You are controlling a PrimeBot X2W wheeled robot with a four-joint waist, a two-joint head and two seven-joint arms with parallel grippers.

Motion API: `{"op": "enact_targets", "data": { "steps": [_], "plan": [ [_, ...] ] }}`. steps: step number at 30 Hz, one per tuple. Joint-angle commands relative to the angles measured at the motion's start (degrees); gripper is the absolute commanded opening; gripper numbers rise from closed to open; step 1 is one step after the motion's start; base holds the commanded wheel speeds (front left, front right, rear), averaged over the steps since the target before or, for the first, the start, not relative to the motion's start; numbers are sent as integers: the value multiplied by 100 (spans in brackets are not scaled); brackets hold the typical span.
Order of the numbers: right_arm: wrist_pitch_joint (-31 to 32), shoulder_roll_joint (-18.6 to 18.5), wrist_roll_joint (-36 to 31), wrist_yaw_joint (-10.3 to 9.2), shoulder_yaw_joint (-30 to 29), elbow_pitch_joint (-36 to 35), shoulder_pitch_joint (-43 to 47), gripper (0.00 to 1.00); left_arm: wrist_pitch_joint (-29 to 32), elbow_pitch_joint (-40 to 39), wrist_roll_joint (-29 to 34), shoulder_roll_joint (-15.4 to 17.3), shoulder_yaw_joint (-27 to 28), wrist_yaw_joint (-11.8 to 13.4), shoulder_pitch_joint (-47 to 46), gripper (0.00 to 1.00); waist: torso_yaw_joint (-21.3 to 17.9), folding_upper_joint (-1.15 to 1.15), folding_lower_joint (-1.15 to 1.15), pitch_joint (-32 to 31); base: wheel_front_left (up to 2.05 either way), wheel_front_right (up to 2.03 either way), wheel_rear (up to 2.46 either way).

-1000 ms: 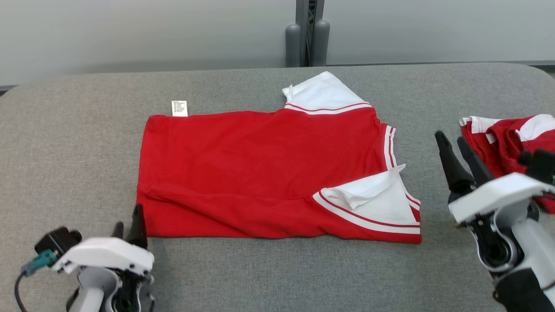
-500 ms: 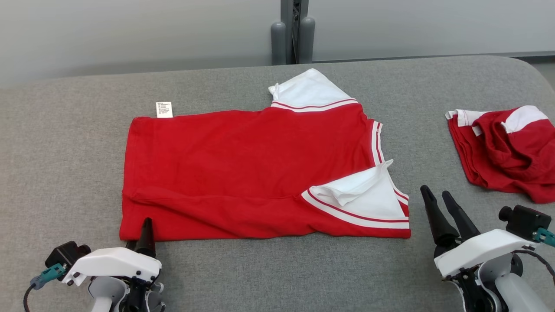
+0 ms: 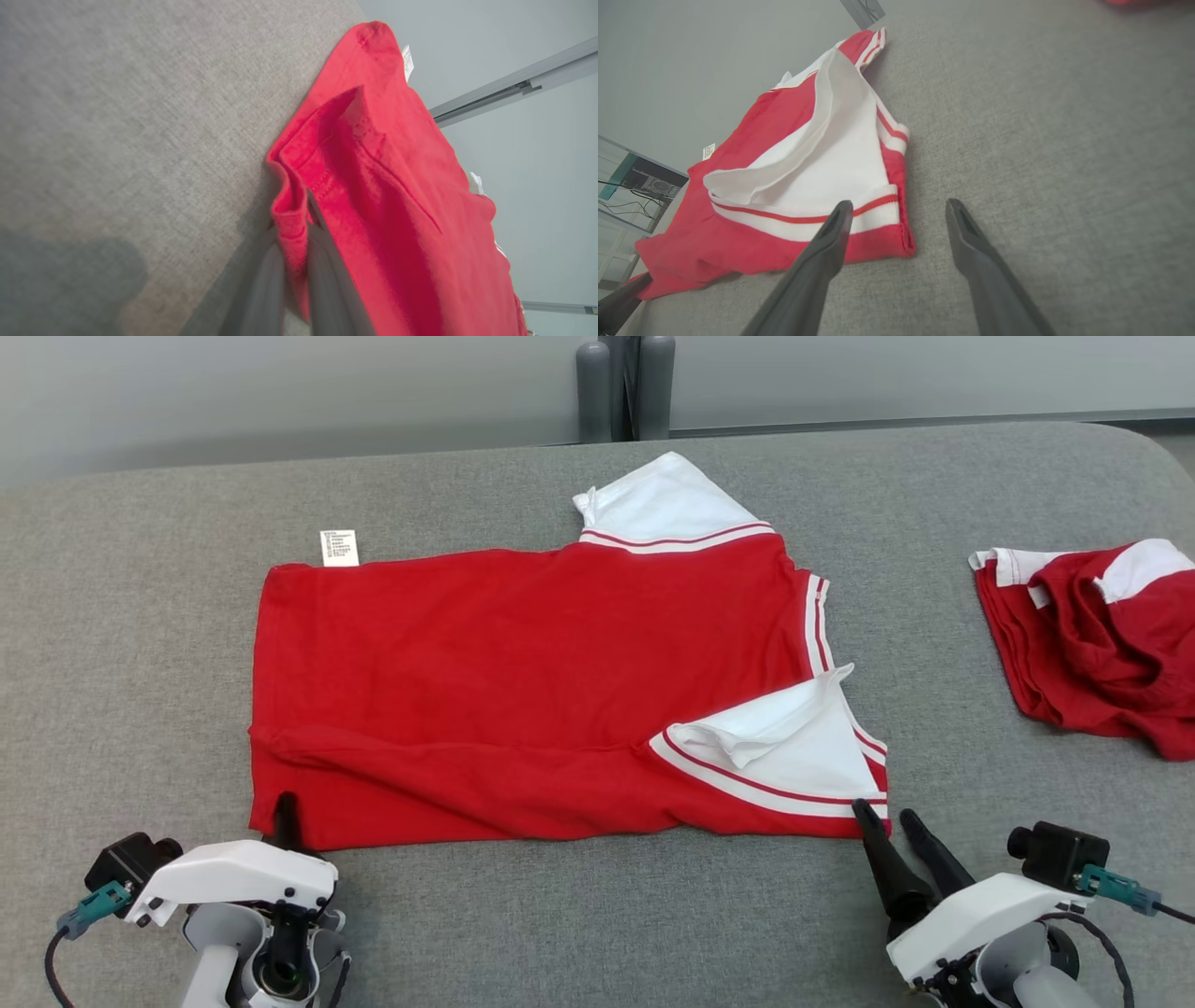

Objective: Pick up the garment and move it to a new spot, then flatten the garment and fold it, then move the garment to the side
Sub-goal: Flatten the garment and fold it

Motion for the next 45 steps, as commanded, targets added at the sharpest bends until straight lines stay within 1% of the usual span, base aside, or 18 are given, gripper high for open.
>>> {"op": "enact_targets", "data": {
  "steps": [1, 5, 6, 7, 8, 9, 10, 13, 16, 20, 23, 25, 27, 31, 36, 42, 45],
  "plan": [
    [39, -6, -4, 2, 34, 68, -51, 100, 22, 115, 1, -23, -29, -52, 3, 0, 39, 0, 0, 12, 0, 0, 0],
    [97, 50, -8, 2, 210, 315, -123, 100, -6, 174, 20, -56, -85, -107, -27, 0, 142, 0, 0, 28, 0, 0, 0],
    [73, 60, -19, 2, 267, 350, -155, 77, -11, 183, 18, -61, -93, -123, -35, 0, 160, 0, 0, 30, 0, 0, 0],
    [59, 81, -12, 2, 336, 369, -185, 46, -26, 186, 19, -67, -101, -156, -38, 0, 176, 0, 0, 32, 0, 0, 0],
    [61, 84, -1, 2, 411, 386, -217, 30, -34, 181, 21, -75, -113, -181, -40, 0, 195, 0, 0, 29, 0, 0, 0],
    [58, 84, 24, 2, 473, 410, -248, 18, -40, 179, 18, -81, -121, -204, -40, 0, 212, 0, 0, 24, 0, 0, 0],
    [53, 73, 51, 2, 528, 430, -278, 0, -60, 174, 18, -86, -130, -229, -38, 0, 229, 0, 0, 13, 0, 0, 0],
    [-58, 8, 142, 2, 601, 467, -404, 0, -127, 120, -9, -86, -122, -331, -17, 0, 262, 0, 0, -29, 0, 0, 0],
    [-119, -24, 390, 3, 587, 311, -519, 0, -182, -29, -42, -110, -128, -510, -7, 0, 279, 0, 0, -88, 0, 0, 0],
    [-1, -217, 907, 3, 499, -148, -488, 0, -232, -322, -118, -106, -78, -704, 83, 0, 294, 0, 0, -198, 0, 0, 0],
    [177, -445, 1260, 3, 385, -632, -370, 0, -177, -693, -241, -109, -32, -858, 232, 0, 305, 0, 0, -293, 0, 0, 0],
    [310, -642, 1385, 3, 304, -908, -248, 0, -149, -945, -288, -88, -14, -828, 385, 0, 312, 0, 0, -352, 0, 0, 0],
    [417, -809, 1341, 3, 244, -1124, -131, 0, -115, -1186, -286, -63, -26, -761, 550, 0, 317, 0, 0, -390, 0, 0, 0],
    [623, -995, 1158, 3, 101, -1350, 217, 0, -52, -1554, -311, -80, -71, -605, 977, 0, 335, 0, 0, -433, 0, 0, 0],
    [788, -932, 907, 2, -135, -1353, 691, 0, -48, -1711, -363, -152, -155, -459, 1451, 0, 352, 0, 0, -432, 0, 0, 0],
    [846, -779, 645, 2, -373, -1192, 1112, 0, -104, -1677, -411, -209, -256, -426, 1806, 0, 353, 0, 0, -431, 0, 0, 0],
    [846, -709, 517, 2, -509, -1127, 1286, 0, -150, -1638, -408, -224, -286, -449, 1978, 0, 343, 0, 0, -437, 0, 0, 0]
  ]
}}
